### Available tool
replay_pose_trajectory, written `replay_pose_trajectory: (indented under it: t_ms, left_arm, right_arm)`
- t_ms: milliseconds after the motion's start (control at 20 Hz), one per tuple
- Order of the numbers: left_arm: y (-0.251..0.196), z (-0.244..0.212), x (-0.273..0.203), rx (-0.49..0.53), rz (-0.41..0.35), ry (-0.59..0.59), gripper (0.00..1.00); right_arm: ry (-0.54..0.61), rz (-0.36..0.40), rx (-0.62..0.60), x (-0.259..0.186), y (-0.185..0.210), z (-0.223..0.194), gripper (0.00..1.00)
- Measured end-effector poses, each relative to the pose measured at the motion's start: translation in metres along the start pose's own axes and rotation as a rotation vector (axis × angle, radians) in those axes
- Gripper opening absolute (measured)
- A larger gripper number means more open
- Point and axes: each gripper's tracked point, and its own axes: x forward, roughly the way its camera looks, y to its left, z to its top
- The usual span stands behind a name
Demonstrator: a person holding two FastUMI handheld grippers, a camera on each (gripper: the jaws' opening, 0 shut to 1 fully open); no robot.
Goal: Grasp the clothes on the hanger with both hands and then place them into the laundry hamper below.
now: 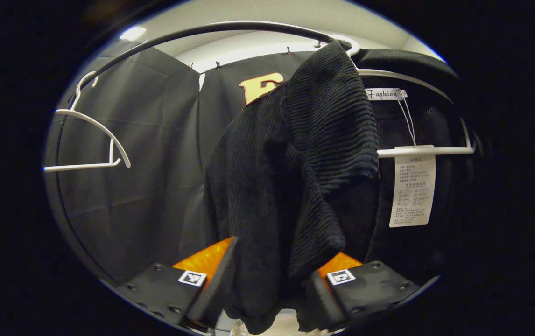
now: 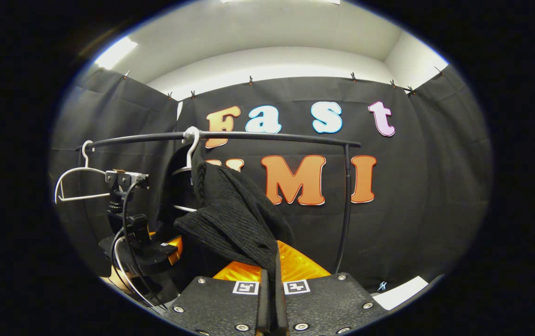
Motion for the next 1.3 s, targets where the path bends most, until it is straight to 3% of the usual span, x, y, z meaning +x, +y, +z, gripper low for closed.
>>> replay_pose_trajectory:
  t_ms: [50,250,300,500,800,850,1100,1150,1300]
  left_arm:
    - [0.005,0.001,0.0,0.006,0.016,-0.001,0.6]
    - [0.021,0.01,-0.009,0.053,0.059,-0.005,0.12]
    - [0.018,0.011,-0.014,0.054,0.038,0.006,0.14]
    - [0.016,0.037,-0.032,0.083,-0.024,-0.01,0.07]
    - [0.025,0.092,-0.051,0.044,-0.078,-0.052,0.11]
    - [0.028,0.098,-0.055,0.038,-0.079,-0.057,0.07]
    - [0.044,0.119,-0.058,0.117,-0.023,-0.093,0.09]
    - [0.047,0.118,-0.055,0.12,-0.023,-0.095,0.09]
    - [0.062,0.116,-0.046,0.093,0.005,-0.085,0.09]
  right_arm:
    - [-0.007,0.006,-0.003,-0.002,-0.001,0.005,0.0]
    - [-0.029,0.014,-0.018,-0.004,-0.008,0.021,0.1]
    - [-0.035,0.01,-0.023,-0.003,-0.013,0.026,0.04]
    - [-0.053,0.002,-0.042,0.008,-0.03,0.05,0.0]
    - [-0.101,0.007,-0.076,0.03,-0.054,0.089,0.01]
    - [-0.101,0.01,-0.08,0.036,-0.061,0.09,0.01]
    - [-0.098,0.068,-0.061,0.082,-0.079,0.089,0.01]
    - [-0.087,0.083,-0.04,0.092,-0.082,0.084,0.06]
    - [-0.05,0.128,0.026,0.12,-0.086,0.069,0.01]
